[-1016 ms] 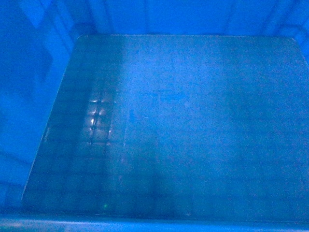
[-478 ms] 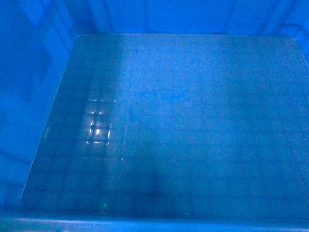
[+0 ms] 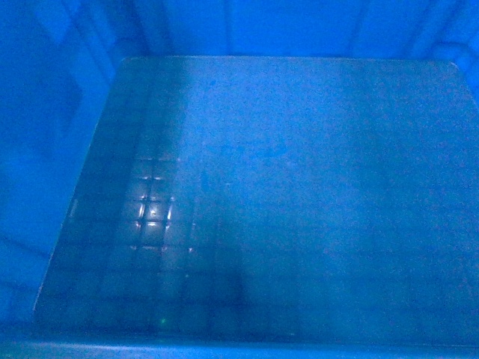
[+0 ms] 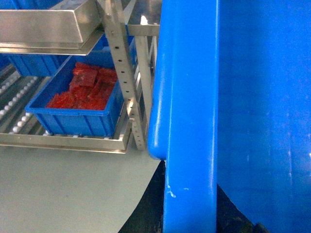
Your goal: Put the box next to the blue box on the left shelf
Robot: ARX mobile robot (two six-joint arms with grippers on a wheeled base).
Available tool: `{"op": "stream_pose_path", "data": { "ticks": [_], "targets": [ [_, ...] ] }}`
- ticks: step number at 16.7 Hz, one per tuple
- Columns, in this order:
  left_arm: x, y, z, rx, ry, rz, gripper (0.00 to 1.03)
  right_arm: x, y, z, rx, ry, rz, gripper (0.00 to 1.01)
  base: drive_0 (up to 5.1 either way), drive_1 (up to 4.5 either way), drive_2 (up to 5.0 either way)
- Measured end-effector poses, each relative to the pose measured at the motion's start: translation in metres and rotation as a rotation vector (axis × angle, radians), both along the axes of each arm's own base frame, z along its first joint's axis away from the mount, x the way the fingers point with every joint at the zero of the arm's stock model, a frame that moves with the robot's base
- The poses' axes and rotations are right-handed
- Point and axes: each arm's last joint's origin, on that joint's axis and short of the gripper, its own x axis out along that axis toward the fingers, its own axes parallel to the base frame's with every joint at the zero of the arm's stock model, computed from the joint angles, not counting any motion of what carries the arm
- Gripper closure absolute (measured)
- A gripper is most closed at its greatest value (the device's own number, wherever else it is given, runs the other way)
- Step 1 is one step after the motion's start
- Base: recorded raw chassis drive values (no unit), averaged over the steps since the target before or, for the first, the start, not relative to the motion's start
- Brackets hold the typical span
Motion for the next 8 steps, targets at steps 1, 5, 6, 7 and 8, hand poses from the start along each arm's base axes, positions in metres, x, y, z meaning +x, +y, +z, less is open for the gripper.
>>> {"op": "stream_pose_path", "data": {
  "ticks": [1,5,6,7,8],
  "targets": [
    [0.0,0.0,0.0,0.0,0.0,0.0,0.94,0.0,0.0,0.0,0.0,0.0,0.0,0.84,-4.7,1.58,3.5],
    [-0.0002,0.0001,0.0001,0.0,0.0,0.0,0.94,0.0,0.0,0.0001,0.0,-0.001,0.0,0.84,-4.7,1.58,3.5],
    [-0.0002,0.0001,0.0001,0.001,0.0,0.0,0.94,0.0001,0.0,0.0,0.0,-0.001,0.0,0.84,-4.7,1.58,3.5],
    [-0.0002,0.0001,0.0001,0.001,0.0,0.0,0.94,0.0,0.0,-0.0002,0.0,0.002,0.0,0.84,-4.7,1.58,3.5],
    [-0.0002,0.0001,0.0,0.002,0.001,0.0,0.94,-0.0001,0.0,-0.0002,-0.001,0.002,0.0,0.84,-4.7,1.58,3.5]
  ]
}}
